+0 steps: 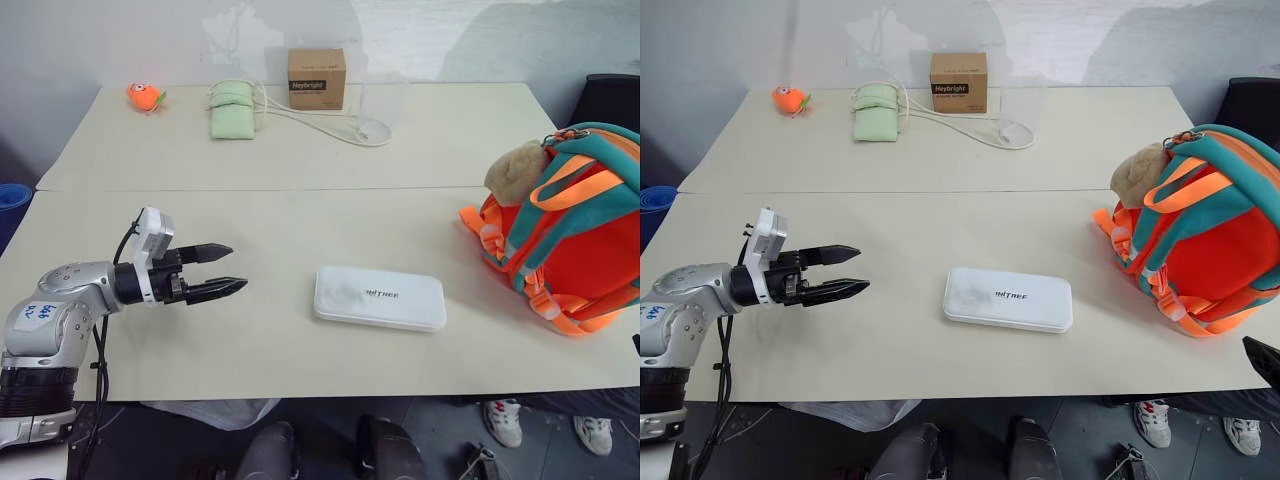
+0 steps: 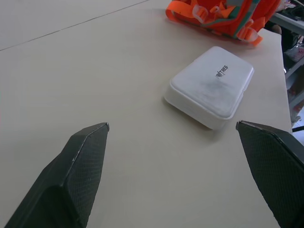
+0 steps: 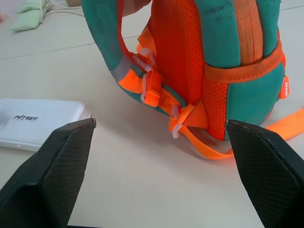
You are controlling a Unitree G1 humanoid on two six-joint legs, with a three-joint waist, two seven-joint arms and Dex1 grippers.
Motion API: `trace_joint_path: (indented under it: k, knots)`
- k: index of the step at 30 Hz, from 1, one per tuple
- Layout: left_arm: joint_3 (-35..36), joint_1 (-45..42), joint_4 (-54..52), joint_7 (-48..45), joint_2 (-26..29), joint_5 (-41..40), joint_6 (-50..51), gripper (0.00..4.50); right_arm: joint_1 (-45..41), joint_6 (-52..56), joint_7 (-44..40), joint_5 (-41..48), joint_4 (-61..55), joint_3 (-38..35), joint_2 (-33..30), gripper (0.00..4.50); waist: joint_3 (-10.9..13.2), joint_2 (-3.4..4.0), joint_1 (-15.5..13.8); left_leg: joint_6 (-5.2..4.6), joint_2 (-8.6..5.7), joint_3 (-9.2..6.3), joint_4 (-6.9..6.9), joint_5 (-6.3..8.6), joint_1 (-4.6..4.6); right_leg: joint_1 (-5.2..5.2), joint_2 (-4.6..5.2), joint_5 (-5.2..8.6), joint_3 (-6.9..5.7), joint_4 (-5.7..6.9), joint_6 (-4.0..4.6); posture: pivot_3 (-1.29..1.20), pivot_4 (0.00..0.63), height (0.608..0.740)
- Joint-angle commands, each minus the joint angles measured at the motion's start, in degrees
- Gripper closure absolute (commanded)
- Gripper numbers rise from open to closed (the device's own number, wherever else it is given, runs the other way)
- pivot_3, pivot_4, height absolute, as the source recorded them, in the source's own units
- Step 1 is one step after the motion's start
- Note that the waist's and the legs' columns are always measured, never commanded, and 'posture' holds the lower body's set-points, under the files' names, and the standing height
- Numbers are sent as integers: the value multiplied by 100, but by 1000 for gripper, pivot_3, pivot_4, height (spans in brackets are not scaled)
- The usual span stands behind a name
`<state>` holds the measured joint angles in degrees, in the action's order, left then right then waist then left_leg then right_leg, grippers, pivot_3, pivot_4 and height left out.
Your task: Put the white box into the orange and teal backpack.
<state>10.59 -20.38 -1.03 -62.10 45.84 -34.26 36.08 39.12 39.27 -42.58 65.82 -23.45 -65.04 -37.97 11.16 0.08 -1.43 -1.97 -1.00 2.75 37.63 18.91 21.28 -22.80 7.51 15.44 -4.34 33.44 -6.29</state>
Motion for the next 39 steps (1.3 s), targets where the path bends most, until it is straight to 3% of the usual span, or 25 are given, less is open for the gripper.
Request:
trace_joint_path:
  k: [1, 6, 9, 12, 19, 20, 26, 32, 39]
  knots:
    - [-3, -70, -63, -48, 76, 78, -153, 0, 33, 1, 121, 9, -248, -41, -32, 39, 0, 0, 1, 1, 0, 0, 0, 0, 0, 0, 0, 0, 0, 0, 0, 0, 150, 740]
    - [-246, -22, -148, -126, 50, 454, -666, 0, -24, 275, 442, 670, -854, -154, -265, 39, 0, 0, 1, 12, -1, 2, 0, -7, 0, -1, 1, 0, 2, 0, 0, 0, 150, 740]
    - [-602, -13, -254, -489, 40, 588, -940, 898, -1, 390, 366, 1071, -1528, 109, -461, 972, 0, 0, 2, 9, 1, 3, 0, -5, -2, -1, -1, 0, 3, 3, 0, 0, 150, 740]
    - [-970, -312, 124, -278, -272, 1057, -1438, 1882, -268, 422, 772, 912, -1793, 811, -616, 2051, -3, -6, -12, 8, 5, 2, 2, -5, -3, 1, -5, 0, 1, 3, 0, 0, 150, 740]
    - [-1726, -716, 853, 125, -993, 2046, -2341, 4071, -1084, 335, 1250, -489, -1757, 2602, -757, 4487, -4, -8, -20, -23, -5, 4, 28, -21, 13, 0, -2, -4, -2, 4, -8, 0, 150, 740]
    - [-1793, -767, 939, 94, -1075, 2085, -2398, 4418, -1230, 281, 1274, -759, -1677, 2882, -757, 4500, -4, -8, -20, -24, -5, 5, 33, -21, 19, -5, -3, -5, -4, 7, -9, 0, 150, 740]
    - [-2188, -998, 1159, 119, -1466, 2369, -2386, 4466, -2343, -119, 1887, -2715, -626, 4509, -579, 4500, -6, -12, 4, -28, -10, 16, 52, -23, 23, -10, -6, -7, -5, 23, -14, 0, 150, 740]
    - [-2371, -965, 1105, 88, -1641, 2512, -2524, 4466, -3472, -395, 2173, -3598, 466, 5293, 7, 4500, -8, -17, 31, -27, -9, 24, 57, -34, 18, -19, -9, -9, -7, 47, -17, 0, 150, 740]
    - [-2306, -728, 538, 29, -1716, 2271, -2103, 4466, -4361, -385, 2129, -3826, 871, 5523, 513, 4500, -9, -18, 43, -30, -8, 40, 61, -40, 7, -19, -5, -13, 1, 62, -21, 0, 150, 740]
